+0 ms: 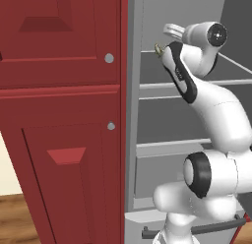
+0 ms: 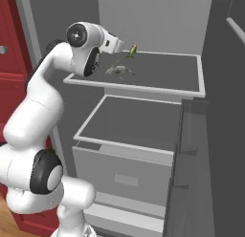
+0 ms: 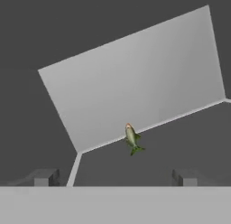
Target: Place the fish on the counter behind the older fish on the same shelf of the fridge to maintain FIFO order. Close the fridge door when finished.
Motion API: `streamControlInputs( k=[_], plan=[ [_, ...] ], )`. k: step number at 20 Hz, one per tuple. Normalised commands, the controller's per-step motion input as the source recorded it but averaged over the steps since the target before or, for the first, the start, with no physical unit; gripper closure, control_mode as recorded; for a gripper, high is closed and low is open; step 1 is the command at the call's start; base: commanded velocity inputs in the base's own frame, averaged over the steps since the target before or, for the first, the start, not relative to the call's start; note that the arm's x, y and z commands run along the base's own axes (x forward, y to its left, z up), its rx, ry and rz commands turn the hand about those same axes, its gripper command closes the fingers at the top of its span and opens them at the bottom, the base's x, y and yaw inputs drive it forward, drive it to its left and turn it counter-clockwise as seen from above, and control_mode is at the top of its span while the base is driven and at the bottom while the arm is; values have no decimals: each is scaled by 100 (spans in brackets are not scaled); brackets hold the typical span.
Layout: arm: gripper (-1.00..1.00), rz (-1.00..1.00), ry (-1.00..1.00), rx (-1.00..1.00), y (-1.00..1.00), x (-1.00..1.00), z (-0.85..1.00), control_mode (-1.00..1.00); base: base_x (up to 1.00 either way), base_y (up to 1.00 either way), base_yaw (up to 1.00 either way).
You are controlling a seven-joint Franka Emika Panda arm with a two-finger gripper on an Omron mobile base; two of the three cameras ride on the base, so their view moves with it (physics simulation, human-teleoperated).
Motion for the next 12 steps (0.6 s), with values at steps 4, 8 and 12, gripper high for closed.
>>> streamControlInputs(
  k=[4,8,12],
  plan=[
    [-100,-9,13,14,0,-100,0,-100,0,0,0],
    [-100,-6,7,12,0,-100,-8,-100,0,0,0],
    [-100,-1,3,10,0,-100,-18,-100,0,0,0]
  ],
)
